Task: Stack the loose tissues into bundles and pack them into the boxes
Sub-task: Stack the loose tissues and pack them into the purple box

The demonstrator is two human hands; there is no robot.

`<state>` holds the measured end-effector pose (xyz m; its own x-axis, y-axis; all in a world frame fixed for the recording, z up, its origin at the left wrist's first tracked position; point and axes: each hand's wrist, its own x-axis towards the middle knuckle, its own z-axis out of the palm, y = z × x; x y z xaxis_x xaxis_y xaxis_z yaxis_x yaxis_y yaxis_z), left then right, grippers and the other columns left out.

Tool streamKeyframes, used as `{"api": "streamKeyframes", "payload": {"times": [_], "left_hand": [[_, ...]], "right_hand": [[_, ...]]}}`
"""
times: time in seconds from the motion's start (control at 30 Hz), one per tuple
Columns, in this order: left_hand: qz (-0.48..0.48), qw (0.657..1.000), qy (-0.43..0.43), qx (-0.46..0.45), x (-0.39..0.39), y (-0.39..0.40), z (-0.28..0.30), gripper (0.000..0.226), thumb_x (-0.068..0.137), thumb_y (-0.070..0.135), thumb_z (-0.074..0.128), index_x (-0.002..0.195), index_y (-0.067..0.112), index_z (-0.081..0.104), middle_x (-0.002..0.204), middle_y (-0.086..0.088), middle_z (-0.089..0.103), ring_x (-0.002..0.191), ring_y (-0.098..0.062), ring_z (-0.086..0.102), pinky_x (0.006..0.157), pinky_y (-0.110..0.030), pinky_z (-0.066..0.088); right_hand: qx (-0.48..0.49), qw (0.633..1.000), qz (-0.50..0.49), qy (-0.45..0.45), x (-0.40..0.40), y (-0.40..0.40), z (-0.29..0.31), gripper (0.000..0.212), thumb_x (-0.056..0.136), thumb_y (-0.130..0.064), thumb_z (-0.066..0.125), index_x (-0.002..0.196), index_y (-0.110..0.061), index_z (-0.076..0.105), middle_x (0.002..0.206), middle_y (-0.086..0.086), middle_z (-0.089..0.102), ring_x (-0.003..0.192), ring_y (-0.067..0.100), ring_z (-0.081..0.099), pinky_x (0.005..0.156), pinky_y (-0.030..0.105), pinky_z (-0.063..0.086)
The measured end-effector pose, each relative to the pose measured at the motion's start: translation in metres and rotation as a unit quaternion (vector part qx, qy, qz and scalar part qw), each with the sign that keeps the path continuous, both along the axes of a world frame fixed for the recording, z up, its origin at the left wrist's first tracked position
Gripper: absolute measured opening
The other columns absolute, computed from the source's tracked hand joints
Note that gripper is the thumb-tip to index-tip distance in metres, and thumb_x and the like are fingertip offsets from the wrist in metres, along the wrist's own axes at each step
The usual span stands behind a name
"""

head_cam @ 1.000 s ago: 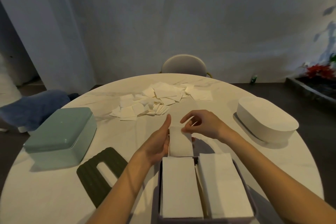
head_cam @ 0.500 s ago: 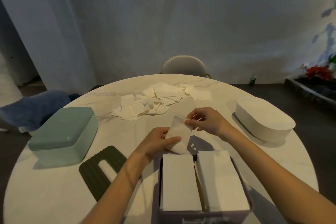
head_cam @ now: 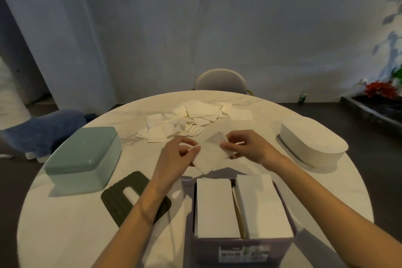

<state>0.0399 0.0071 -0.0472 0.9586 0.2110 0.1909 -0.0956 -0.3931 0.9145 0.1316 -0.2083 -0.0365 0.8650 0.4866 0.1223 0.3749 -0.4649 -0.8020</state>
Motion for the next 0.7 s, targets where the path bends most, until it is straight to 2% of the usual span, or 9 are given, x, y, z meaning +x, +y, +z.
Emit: {"api": "streamKeyframes", "payload": {"times": [0.07,0.17,0.27,0.43,0.6,0.7], "left_hand": [[-0.015,0.999,0.015,-0.036,-0.021,-0.003,0.023,0.016,0.096,0.020,0.072,0.108,0.013,0.064,0.089,0.003,0.078,0.079,-0.010,0.076,0.067,-0.026,0.062],[-0.019,0.992,0.053,-0.111,-0.058,-0.010,0.048,0.026,0.091,0.016,0.076,0.110,0.007,0.060,0.101,-0.004,0.072,0.075,-0.017,0.077,0.062,-0.021,0.059],[-0.027,0.988,0.102,-0.115,-0.095,-0.018,0.056,0.038,0.086,0.017,0.080,0.115,0.012,0.056,0.088,-0.009,0.075,0.067,-0.025,0.076,0.056,-0.018,0.056],[-0.064,0.991,0.115,0.036,-0.122,-0.022,0.041,0.036,0.084,0.027,0.083,0.107,0.020,0.056,0.074,-0.001,0.076,0.059,-0.012,0.070,0.062,-0.020,0.056],[-0.051,0.987,0.075,0.131,-0.126,-0.023,0.030,0.028,0.083,0.030,0.085,0.096,0.023,0.061,0.075,0.004,0.070,0.061,0.002,0.059,0.060,-0.012,0.047],[-0.036,0.977,0.063,0.200,-0.125,-0.025,0.027,0.032,0.084,0.038,0.083,0.099,0.029,0.056,0.080,0.011,0.068,0.066,0.009,0.058,0.059,-0.012,0.045]], "right_hand": [[0.014,1.000,0.026,0.010,-0.009,0.000,0.022,0.015,0.095,-0.028,0.069,0.107,-0.019,0.070,0.104,-0.005,0.071,0.088,0.014,0.071,0.072,0.021,0.059],[0.000,0.999,0.051,0.017,-0.024,0.001,0.049,0.024,0.091,-0.033,0.073,0.111,-0.019,0.071,0.095,-0.009,0.073,0.082,0.007,0.069,0.068,0.016,0.054],[-0.023,0.992,0.107,0.055,-0.042,-0.002,0.065,0.025,0.089,-0.033,0.077,0.108,-0.017,0.072,0.083,-0.007,0.073,0.073,0.003,0.065,0.067,0.016,0.051],[-0.154,0.976,0.155,0.019,-0.059,0.005,0.060,0.021,0.087,-0.040,0.077,0.100,-0.025,0.073,0.086,-0.007,0.074,0.075,0.003,0.066,0.069,0.012,0.053],[-0.193,0.972,0.131,-0.030,-0.068,0.010,0.049,0.024,0.083,-0.046,0.080,0.096,-0.027,0.074,0.089,-0.014,0.071,0.082,0.004,0.065,0.080,0.020,0.054],[-0.220,0.967,0.107,-0.067,-0.070,0.013,0.042,0.029,0.082,-0.047,0.081,0.097,-0.023,0.074,0.087,-0.016,0.066,0.081,0.007,0.062,0.077,0.021,0.052]]}}
